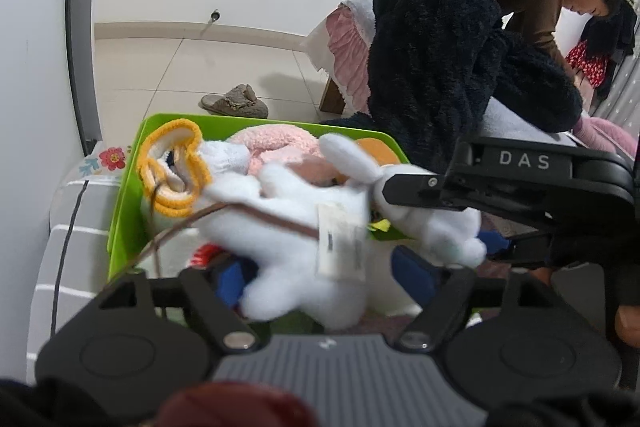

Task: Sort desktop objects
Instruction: 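Open the right gripper to drop the white bunny into the bin while the left gripper drops the tagged plush, then move both tools down toward the purple plush and puppy plush beside the bin, then grasp the purple plush with the left gripper while the right gripper grasps the puppy plush, then lift the purple plush and puppy plush up over the green bin with both grippers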

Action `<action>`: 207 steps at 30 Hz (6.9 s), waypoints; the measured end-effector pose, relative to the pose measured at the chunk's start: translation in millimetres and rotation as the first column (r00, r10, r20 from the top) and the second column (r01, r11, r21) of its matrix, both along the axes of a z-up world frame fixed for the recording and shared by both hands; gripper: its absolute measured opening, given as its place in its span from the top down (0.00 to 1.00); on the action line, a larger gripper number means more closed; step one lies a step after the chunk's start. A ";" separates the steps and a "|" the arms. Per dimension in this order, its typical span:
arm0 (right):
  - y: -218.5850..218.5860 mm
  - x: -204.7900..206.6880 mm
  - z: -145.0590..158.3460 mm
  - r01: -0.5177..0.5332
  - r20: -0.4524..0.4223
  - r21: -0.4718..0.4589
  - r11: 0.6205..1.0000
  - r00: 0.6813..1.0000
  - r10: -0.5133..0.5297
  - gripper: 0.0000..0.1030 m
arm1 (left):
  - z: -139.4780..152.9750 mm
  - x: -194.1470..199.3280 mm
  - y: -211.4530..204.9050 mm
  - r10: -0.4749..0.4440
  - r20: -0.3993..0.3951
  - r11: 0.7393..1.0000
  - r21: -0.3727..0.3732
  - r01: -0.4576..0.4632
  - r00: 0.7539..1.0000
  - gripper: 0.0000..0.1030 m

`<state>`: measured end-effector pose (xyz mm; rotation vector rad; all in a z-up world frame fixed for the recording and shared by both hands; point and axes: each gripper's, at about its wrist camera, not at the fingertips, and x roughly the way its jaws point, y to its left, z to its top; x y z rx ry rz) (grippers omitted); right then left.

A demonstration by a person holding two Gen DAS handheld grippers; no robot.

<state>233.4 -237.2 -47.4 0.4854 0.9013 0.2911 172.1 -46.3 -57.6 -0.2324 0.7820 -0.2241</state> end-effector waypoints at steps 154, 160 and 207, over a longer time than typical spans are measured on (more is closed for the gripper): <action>0.6 -131.5 -36.9 -0.340 -0.150 -0.384 0.858 0.940 0.305 0.60 | -33.5 -78.1 35.8 0.135 -0.236 0.990 0.060 -0.124 0.962 0.50; -3.0 -131.8 -35.6 -0.357 -0.164 -0.368 0.858 0.934 0.318 0.63 | -30.6 -90.2 48.6 0.154 -0.290 0.987 0.076 -0.138 0.944 0.50; 11.3 -110.7 -36.2 -0.326 -0.092 -0.401 0.856 0.944 0.317 0.57 | -39.2 -78.3 32.9 0.115 -0.250 0.988 0.129 -0.085 0.961 0.58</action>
